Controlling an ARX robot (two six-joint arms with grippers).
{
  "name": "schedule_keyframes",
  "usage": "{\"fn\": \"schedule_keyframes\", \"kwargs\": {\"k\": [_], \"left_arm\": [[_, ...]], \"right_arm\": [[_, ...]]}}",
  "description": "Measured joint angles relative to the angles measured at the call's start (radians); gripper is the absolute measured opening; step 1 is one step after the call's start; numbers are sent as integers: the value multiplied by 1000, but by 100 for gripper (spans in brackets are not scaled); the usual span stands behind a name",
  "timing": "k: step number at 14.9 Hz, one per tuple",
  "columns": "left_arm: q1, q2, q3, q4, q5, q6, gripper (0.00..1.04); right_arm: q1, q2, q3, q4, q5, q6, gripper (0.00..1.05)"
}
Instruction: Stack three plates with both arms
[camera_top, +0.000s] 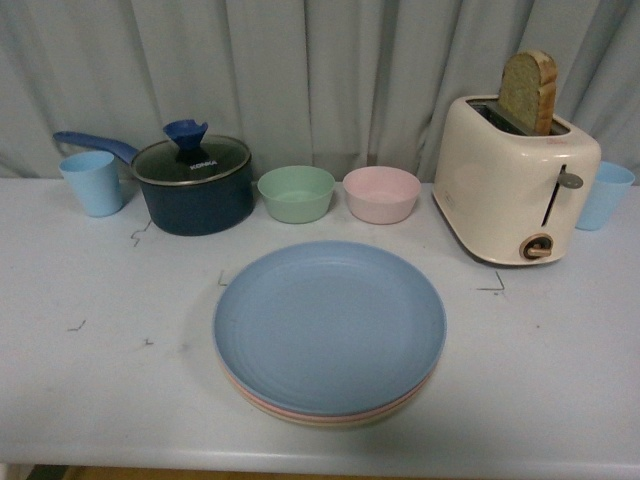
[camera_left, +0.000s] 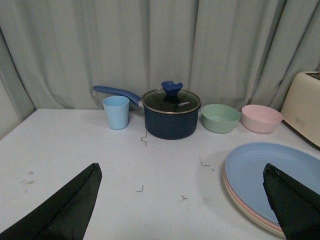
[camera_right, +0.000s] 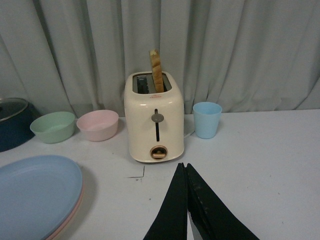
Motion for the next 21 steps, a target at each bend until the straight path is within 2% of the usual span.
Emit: {"fn": "schedule_keyframes", "kwargs": {"k": [1,8,21], "left_arm": [[0,0,0,0,0,0,98],[0,0,0,0,0,0,98],[0,0,0,0,0,0,98]], "right_arm": [[0,-69,-6,-72,0,0,2],[0,-332,-12,-311,-1,0,2],[0,-624,-13,-599,-1,0,2]]}}
